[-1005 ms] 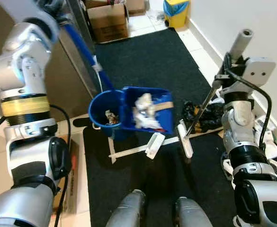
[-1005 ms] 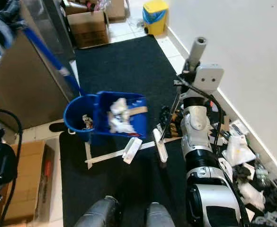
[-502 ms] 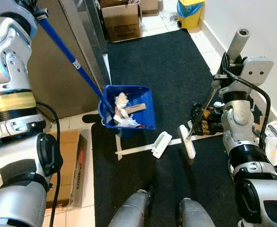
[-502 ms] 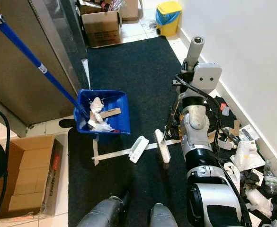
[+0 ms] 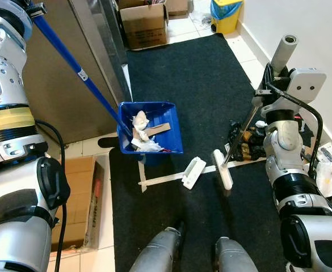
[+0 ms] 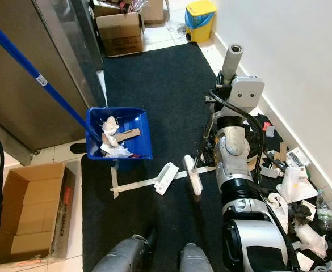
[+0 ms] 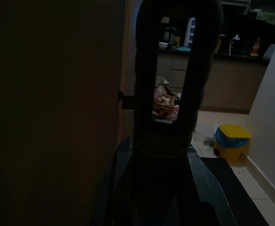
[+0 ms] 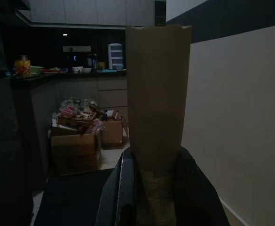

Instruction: Sweep floor

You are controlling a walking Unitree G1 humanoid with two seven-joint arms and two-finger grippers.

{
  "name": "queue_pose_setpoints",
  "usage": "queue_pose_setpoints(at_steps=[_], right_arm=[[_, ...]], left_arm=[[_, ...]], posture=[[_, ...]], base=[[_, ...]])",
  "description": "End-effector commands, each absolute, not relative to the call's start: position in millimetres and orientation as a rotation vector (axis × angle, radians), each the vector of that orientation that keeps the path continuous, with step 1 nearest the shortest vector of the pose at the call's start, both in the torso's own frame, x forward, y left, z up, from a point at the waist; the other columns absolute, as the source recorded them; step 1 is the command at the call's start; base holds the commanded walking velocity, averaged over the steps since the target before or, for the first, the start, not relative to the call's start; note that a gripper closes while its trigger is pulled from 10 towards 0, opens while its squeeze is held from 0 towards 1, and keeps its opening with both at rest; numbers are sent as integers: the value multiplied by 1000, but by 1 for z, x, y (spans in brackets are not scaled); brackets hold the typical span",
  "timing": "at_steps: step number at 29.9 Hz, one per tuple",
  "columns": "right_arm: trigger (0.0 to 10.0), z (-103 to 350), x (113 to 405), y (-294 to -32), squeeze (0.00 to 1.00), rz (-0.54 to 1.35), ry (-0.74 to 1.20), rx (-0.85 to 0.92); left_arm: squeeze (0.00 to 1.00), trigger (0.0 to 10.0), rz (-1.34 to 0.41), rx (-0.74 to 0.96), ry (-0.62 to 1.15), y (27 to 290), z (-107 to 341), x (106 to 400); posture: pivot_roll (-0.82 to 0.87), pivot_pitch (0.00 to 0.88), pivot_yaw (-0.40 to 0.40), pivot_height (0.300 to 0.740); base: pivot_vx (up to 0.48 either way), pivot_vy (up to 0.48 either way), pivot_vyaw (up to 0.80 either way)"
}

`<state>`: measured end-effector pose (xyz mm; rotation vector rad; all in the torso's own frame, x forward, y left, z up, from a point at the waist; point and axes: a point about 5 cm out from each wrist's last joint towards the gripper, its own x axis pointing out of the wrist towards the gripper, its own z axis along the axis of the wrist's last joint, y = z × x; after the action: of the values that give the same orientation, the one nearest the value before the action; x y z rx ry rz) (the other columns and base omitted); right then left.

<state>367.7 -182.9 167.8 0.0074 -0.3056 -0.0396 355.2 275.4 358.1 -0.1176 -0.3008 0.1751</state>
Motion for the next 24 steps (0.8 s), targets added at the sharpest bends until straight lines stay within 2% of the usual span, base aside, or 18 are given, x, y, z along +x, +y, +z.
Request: queue_pose_setpoints(at_steps=[1, 8, 24], right_arm=[[10000, 172, 367, -183, 0, -40, -332, 14], [10000, 174, 367, -183, 0, -44, -344, 22], [10000, 175, 368, -182, 0, -37, -343, 18]], left_arm=[[0, 10000, 202, -69, -372, 278, 368, 347], [0, 10000, 211, -1, -398, 274, 369, 345], [0, 10000, 208, 11, -416, 272, 371, 343]], posture=[[59, 118, 80, 740], [61, 118, 78, 740], [61, 114, 75, 740]], base=[[0, 0, 0], [0, 0, 0], [361, 0, 0]])
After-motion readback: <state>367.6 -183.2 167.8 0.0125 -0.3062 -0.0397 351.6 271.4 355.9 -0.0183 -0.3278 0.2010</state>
